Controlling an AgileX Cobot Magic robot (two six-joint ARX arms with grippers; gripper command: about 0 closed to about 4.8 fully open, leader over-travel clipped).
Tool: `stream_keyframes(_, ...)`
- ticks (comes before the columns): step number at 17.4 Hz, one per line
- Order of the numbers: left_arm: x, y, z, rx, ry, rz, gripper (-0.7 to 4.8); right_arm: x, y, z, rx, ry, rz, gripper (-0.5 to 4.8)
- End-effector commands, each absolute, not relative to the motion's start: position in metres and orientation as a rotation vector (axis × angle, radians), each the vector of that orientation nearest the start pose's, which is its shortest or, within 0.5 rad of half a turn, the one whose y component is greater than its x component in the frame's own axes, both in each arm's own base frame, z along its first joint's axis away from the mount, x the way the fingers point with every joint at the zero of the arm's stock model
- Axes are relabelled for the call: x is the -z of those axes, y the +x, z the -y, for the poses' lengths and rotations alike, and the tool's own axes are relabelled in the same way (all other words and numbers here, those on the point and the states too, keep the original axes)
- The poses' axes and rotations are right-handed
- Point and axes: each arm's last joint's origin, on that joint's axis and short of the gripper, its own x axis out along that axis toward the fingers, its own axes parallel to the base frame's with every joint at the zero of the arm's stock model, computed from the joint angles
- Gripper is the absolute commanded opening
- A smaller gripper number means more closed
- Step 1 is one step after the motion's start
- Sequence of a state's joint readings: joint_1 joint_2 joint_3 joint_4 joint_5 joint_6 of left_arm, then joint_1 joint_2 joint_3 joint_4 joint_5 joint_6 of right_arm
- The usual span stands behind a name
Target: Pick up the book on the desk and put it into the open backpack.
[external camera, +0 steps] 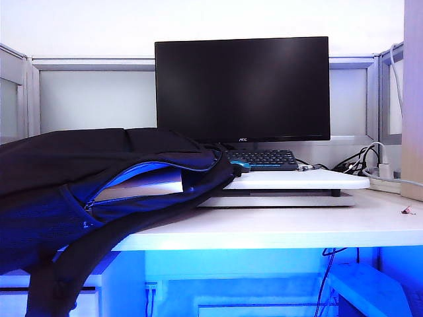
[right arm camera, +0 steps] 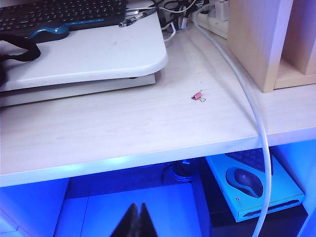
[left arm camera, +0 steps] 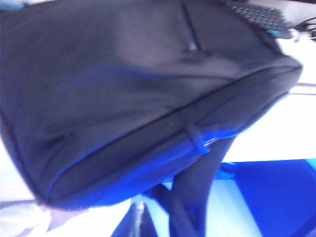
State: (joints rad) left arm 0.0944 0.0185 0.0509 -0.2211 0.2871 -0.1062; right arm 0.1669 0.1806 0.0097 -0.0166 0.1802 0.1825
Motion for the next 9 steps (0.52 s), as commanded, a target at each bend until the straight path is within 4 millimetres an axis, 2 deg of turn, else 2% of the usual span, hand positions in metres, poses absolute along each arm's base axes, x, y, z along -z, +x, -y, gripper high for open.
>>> stream_keyframes(1,-0.1501,0.0952,-0.0010,0.171,-0.178,-0.214,-0.05,-0.1480,0.1054,-0.0125,0.033,0.142,-0.206,-0.05)
stream_keyframes(9,-0.1502,0.0952,-0.0010,0.171,-0.180,-0.214,-0.05,-0.1445,0.1046,-0.0124,0.036,0.136,-0.243,-0.05)
